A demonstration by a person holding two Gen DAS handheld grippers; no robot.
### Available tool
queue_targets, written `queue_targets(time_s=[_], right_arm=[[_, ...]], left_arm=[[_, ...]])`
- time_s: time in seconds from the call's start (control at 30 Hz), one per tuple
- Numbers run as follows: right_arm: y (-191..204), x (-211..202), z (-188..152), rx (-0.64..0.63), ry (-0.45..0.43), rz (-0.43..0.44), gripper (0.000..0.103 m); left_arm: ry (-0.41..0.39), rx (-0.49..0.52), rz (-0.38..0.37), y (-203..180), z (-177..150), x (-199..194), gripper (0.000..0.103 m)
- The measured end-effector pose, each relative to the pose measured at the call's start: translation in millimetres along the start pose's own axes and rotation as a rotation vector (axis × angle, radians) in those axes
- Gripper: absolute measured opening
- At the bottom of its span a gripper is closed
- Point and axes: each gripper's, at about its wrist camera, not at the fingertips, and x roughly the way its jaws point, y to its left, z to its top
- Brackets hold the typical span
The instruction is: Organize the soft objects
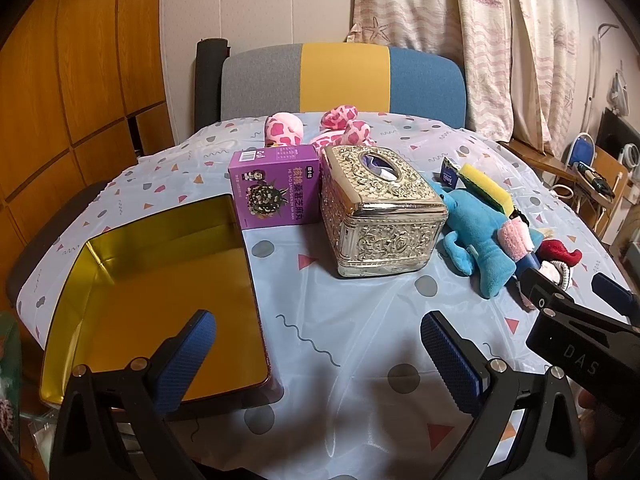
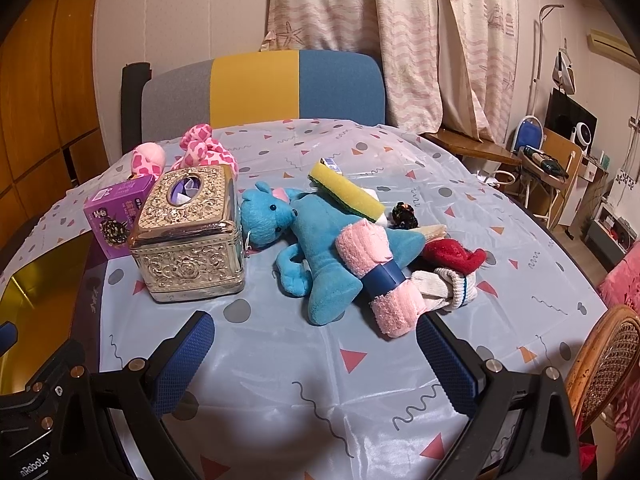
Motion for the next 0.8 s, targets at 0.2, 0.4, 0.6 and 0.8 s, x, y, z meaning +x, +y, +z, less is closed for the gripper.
queue_targets(time_s=[0.2, 0.4, 0.6, 0.8], right_arm=[[-1, 1, 0, 0.003, -0.001, -0.001, 0.103], [-3, 2, -2, 0.008, -0.003, -0.002, 0.103], [-6, 3, -1, 0.013, -0.005, -0.008, 0.103], [-18, 6, 2, 0.036, -0.006, -0.022, 0.103]], left_arm=[[0.005, 0.003, -0.001, -2, 0, 1, 0.103], [0.008, 0.004, -0.002, -2, -1, 2, 0.103], [0.015, 0.014, -0.007, -4, -1, 4, 0.103], [0.029, 0.038, -0.015, -11, -1, 8, 0.103]])
